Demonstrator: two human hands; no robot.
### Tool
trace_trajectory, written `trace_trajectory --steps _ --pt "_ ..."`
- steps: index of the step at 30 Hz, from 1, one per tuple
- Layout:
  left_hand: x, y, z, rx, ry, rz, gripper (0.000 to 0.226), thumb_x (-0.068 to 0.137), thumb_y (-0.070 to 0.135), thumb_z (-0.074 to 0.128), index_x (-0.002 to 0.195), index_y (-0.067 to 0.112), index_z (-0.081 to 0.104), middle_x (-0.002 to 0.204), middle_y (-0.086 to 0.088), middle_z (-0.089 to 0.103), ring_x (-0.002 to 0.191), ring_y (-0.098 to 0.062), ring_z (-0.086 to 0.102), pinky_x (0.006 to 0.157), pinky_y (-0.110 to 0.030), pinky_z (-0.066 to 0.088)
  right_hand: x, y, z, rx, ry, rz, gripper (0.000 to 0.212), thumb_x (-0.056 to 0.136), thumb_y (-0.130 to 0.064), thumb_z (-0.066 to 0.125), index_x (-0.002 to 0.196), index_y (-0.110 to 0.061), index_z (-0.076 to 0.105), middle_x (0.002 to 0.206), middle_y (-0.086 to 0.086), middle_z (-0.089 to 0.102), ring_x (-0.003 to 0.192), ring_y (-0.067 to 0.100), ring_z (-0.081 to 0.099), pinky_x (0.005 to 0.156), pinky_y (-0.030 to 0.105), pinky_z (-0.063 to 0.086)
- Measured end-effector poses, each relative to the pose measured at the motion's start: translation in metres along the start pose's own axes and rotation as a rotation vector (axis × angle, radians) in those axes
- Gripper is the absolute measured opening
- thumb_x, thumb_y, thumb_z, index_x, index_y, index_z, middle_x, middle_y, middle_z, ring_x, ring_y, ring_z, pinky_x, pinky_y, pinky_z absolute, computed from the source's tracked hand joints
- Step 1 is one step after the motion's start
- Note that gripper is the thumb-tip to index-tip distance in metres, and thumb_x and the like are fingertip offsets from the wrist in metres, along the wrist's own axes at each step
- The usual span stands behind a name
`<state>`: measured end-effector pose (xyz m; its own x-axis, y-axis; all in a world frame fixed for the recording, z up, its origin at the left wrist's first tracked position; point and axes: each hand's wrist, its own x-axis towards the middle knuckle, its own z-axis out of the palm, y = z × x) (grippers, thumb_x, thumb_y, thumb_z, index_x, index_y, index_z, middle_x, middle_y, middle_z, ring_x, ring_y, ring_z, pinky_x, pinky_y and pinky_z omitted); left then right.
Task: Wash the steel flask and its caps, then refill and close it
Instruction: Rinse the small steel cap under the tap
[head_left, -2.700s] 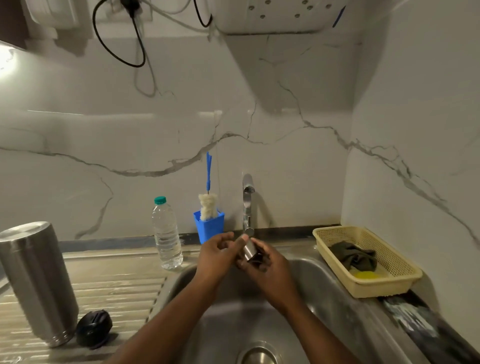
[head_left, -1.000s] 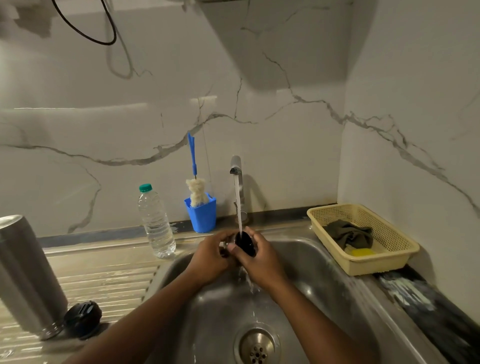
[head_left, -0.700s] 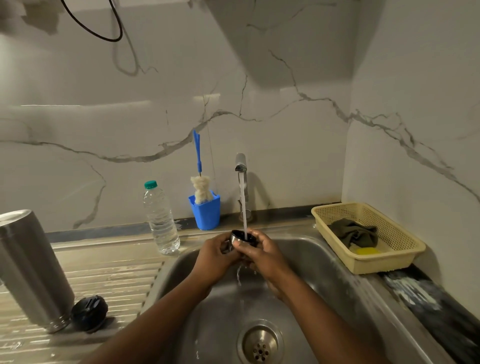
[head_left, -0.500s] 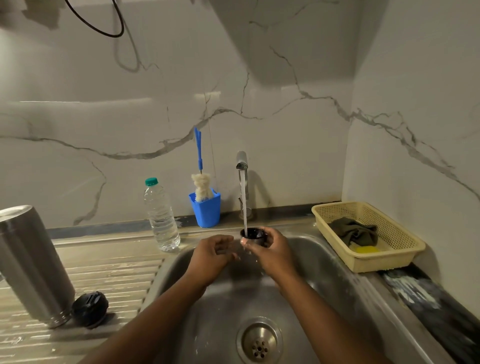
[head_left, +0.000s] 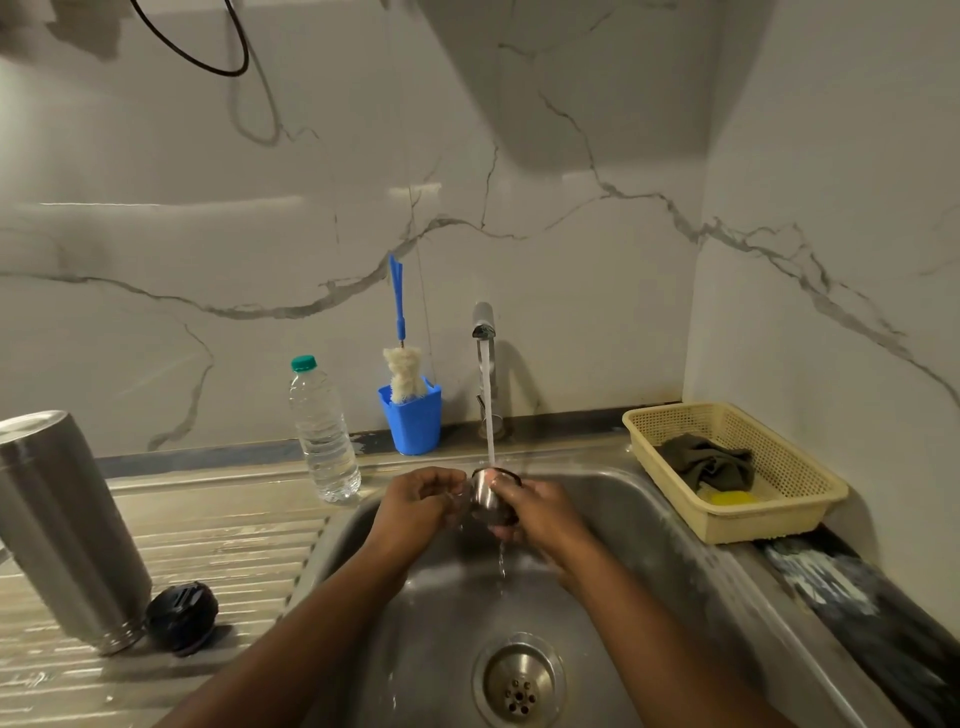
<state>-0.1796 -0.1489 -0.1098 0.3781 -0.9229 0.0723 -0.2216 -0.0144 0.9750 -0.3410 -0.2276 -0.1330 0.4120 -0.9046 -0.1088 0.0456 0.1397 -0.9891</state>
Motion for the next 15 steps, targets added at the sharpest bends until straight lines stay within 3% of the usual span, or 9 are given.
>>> trace_trajectory --steps 3,7,10,13,15 --pt "0.0014 0.0020 0.0016 0.011 -0.019 0.003 0.026 0.099 -0.002 0.062 0.105 0.018 0.077 0.095 -0.008 0.081 0.092 -0.023 0.073 0.092 -0.044 0.061 -0.0029 -0.0041 0.0034 0.094 0.006 0.057 0.040 0.098 -0.048 0.067 0.117 -0.013 0.071 0.104 0.016 0.078 0.091 0.030 0.079 0.070 0.032 0.064" --pt "0.0011 0.0018 0.0056 0.062 -0.124 0.013 0.021 0.102 0.008 0.064 0.110 0.023 0.076 0.097 -0.003 0.081 0.090 -0.020 0.075 0.085 -0.036 0.061 -0.0031 0.0007 0.0044 0.088 -0.014 0.103 0.040 0.102 -0.050 0.058 0.121 -0.016 0.069 0.105 0.014 0.079 0.097 0.029 0.076 0.089 0.040 0.063" --pt "0.0010 0.0006 0.0083 0.080 -0.092 0.013 0.019 0.101 0.008 0.066 0.110 0.023 0.075 0.091 0.000 0.081 0.082 -0.014 0.075 0.076 -0.029 0.057 -0.0054 -0.0018 0.0036 0.151 -0.072 0.155 0.034 0.108 -0.042 0.050 0.122 -0.016 0.067 0.108 0.018 0.078 0.095 0.029 0.070 0.073 0.034 0.055" --pt "0.0028 -0.0041 0.0074 0.049 -0.038 -0.018 0.016 0.100 0.007 0.068 0.111 0.016 0.075 0.086 -0.003 0.081 0.078 -0.016 0.073 0.076 -0.031 0.060 -0.0072 -0.0039 0.0045 0.181 -0.085 0.152 0.031 0.106 -0.036 0.056 0.124 -0.013 0.065 0.112 0.017 0.076 0.091 0.024 0.070 0.064 0.027 0.055" --pt "0.0019 -0.0068 0.0064 -0.009 -0.011 -0.059 0.013 0.101 0.007 0.067 0.109 0.012 0.076 0.085 -0.007 0.080 0.080 -0.021 0.074 0.079 -0.034 0.063 -0.0067 -0.0006 0.0046 0.075 -0.085 0.109 0.030 0.099 -0.039 0.068 0.119 -0.017 0.068 0.108 0.011 0.077 0.089 0.019 0.070 0.071 0.028 0.058"
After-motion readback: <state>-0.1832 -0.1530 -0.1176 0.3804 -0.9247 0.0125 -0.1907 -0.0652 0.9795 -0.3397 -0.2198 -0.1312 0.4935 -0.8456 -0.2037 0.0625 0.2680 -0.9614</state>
